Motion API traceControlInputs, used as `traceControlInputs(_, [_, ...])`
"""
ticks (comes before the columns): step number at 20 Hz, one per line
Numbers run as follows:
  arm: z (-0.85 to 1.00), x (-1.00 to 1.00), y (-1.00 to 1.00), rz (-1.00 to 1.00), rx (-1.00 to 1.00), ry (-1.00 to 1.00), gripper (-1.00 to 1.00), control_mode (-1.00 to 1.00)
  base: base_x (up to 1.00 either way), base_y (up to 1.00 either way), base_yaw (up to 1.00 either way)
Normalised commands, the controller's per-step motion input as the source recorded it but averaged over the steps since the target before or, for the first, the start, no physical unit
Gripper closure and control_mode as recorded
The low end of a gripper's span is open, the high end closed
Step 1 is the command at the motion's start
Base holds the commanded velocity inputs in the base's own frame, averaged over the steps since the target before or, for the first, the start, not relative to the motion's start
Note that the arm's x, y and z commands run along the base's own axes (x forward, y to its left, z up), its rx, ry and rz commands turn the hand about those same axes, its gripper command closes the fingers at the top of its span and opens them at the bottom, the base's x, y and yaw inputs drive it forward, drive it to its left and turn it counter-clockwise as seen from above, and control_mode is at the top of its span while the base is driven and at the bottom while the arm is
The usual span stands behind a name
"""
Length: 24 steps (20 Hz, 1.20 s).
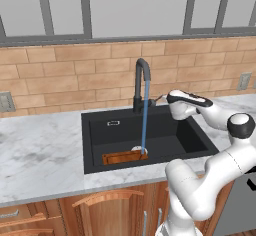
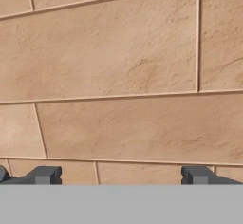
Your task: Turn on the sink faucet with hot water and rinse the cutting board for ten seconds, then turn off the faucet. Push the cutting board to reach the water if necessary.
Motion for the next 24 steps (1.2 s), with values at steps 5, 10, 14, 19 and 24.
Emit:
traceControlInputs(5, [0.0,0.0,0.04,0.0,0.0,0.0,-1.0,-1.0,0.0,0.0,0.0])
traceControlInputs(10, [0.0,0.0,0.06,0.0,0.0,0.0,-1.0,-1.0,0.0,0.0,0.0])
traceControlInputs(14, [0.0,0.0,0.11,0.0,0.0,0.0,-1.0,-1.0,0.0,0.0,0.0])
traceControlInputs(19, [0.0,0.0,0.1,0.0,0.0,0.0,-1.0,-1.0,0.0,0.0,0.0])
traceControlInputs(24, [0.0,0.0,0.21,0.01,0.0,0.0,-1.0,-1.0,0.0,0.0,0.0])
